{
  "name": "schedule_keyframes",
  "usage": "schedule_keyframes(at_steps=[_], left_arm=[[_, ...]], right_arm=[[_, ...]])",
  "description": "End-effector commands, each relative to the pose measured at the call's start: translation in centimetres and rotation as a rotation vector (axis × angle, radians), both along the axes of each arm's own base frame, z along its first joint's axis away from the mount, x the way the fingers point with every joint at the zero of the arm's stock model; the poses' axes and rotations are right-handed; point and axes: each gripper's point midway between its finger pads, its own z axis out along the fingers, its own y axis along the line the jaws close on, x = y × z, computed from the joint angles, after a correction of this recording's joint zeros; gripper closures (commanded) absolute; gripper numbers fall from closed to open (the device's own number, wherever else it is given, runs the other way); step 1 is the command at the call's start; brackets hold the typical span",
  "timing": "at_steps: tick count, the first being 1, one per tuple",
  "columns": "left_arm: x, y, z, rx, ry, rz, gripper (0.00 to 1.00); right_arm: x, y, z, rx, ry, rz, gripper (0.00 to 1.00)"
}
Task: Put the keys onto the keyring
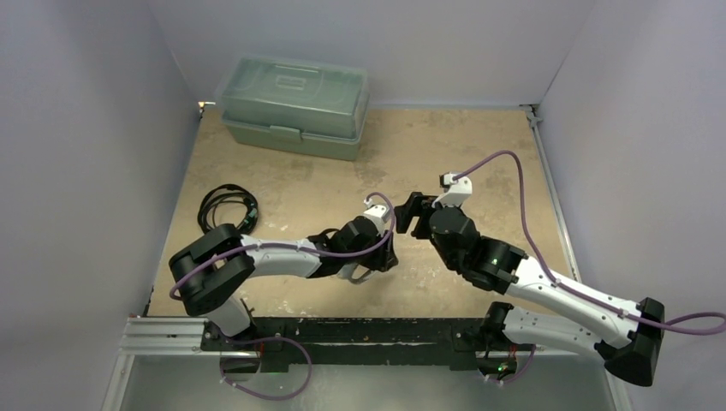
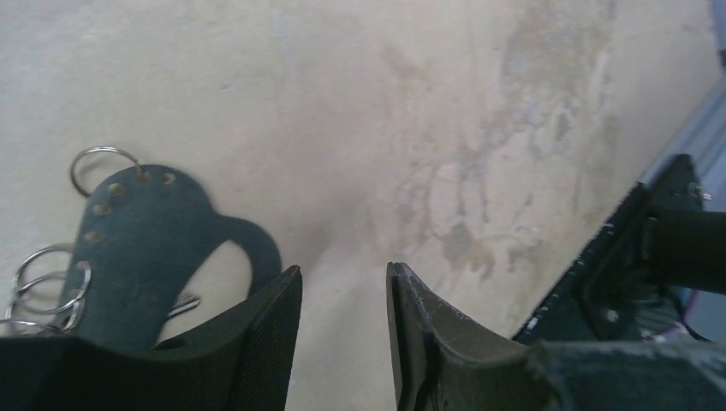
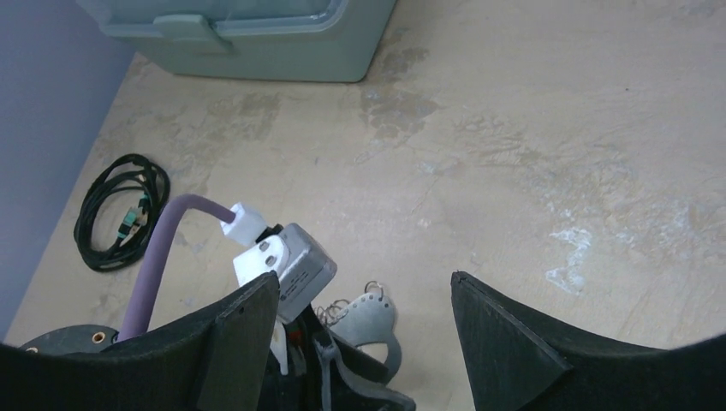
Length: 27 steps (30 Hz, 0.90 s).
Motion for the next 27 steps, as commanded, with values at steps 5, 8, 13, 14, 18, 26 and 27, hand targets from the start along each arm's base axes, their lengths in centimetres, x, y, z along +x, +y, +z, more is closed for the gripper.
schedule_keyframes(at_steps=[5,8,13,14,18,26,27], left_arm=[[0.9,-1.2,7.2,-0.085,-0.149,-0.032,0.52],[2.4,3.1,6.9,0.115,-0.247,0.04,0.4],[3.3,9.5,3.8,0.427,-0.276,0.159,0.31],[3.2,10.1,3.2,0.453,-0.27,0.165,0.31],[2.5,10.4,2.6,0.437,-0.256,0.149,0.33],[1.9,12.6,10.3,0.29,-0.336,0.235,0.17],[1.9,13.5,11.7,0.281,-0.354,0.268,0.12]], right_arm=[[0.5,-1.8,2.3,0.008,-0.057,-0.069,0.24],[0.4,-1.3,1.3,0.012,-0.033,-0.052,0.24],[0.4,-0.4,1.0,0.022,-0.025,-0.022,0.24],[0.3,0.0,1.0,0.023,-0.024,-0.004,0.25],[0.3,1.2,0.9,0.01,-0.024,0.053,0.26],[-0.6,2.4,3.8,0.084,-0.156,0.186,0.2],[-0.9,2.3,4.5,0.105,-0.177,0.196,0.18]])
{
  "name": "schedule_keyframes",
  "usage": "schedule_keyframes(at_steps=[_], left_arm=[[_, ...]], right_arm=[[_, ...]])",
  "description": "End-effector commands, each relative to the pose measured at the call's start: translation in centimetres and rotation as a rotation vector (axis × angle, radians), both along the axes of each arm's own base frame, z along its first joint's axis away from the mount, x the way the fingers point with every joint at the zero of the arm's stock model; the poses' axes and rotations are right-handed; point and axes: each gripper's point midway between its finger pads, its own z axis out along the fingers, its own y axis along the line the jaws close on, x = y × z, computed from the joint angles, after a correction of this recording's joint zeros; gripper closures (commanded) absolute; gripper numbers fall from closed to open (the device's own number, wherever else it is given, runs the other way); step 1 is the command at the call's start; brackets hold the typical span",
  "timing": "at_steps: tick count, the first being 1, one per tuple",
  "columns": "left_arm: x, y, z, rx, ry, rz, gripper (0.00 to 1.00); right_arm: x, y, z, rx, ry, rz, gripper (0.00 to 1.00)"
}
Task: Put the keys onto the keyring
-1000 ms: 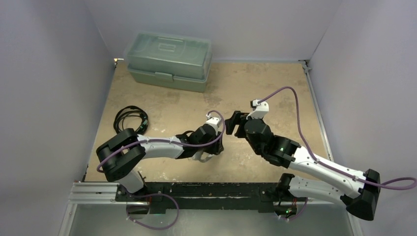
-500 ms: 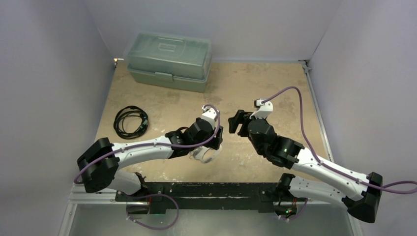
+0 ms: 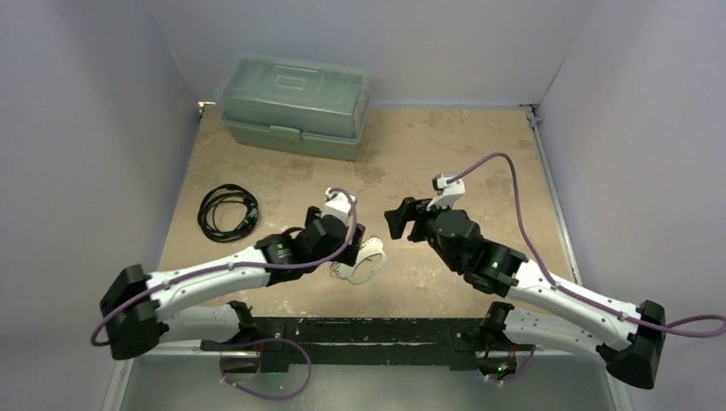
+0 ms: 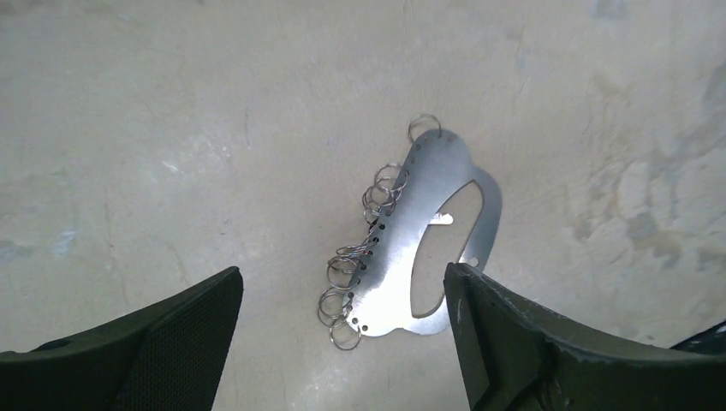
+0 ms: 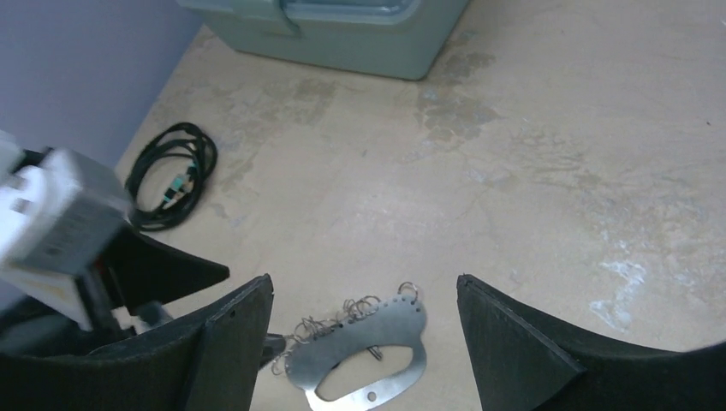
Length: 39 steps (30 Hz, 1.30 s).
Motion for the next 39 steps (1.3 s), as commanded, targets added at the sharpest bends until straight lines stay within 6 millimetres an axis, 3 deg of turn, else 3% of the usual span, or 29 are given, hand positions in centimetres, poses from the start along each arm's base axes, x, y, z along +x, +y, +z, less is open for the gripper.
schedule_keyframes(at_steps=[1,3,7,9,11,17,26,39], left_arm=[[0.6,3.2,6.9,-0.072,-0.127,0.118,0.09],[0.5,5.3,9.1,-0.061,-0.17,0.167,0.06],[0.1,10.6,13.3,0.012,-0.257,0.289,0.03],[0.1,13.4,14.4,0.038,-0.336,0.368,0.02],[0.1,15.2,13.5,0.052,-0.391,0.419,0.02],[-0.2,14.5,13.8,-0.028,-0.402,0.376,0.02],[0.0,13.9,12.7,0.038,-0.368,0.355,0.02],[0.0,13.8,12.5,0.043,-0.365,0.348,0.02]], right_arm=[[-0.6,0.1,4.9,0.131,-0.146,0.066,0.12],[-0.8,-1.1,5.8,0.149,-0.179,0.036,0.02],[-1.1,-4.2,7.8,0.187,-0.241,-0.053,0.01],[-1.3,-5.7,8.5,0.212,-0.268,-0.092,0.01],[-1.7,-6.5,9.0,0.232,-0.295,-0.099,0.01],[-1.9,-7.1,9.1,0.225,-0.302,-0.11,0.01],[-0.9,-5.0,6.7,0.149,-0.236,-0.086,0.01],[-1.0,-3.8,6.4,0.168,-0.249,-0.035,0.01]])
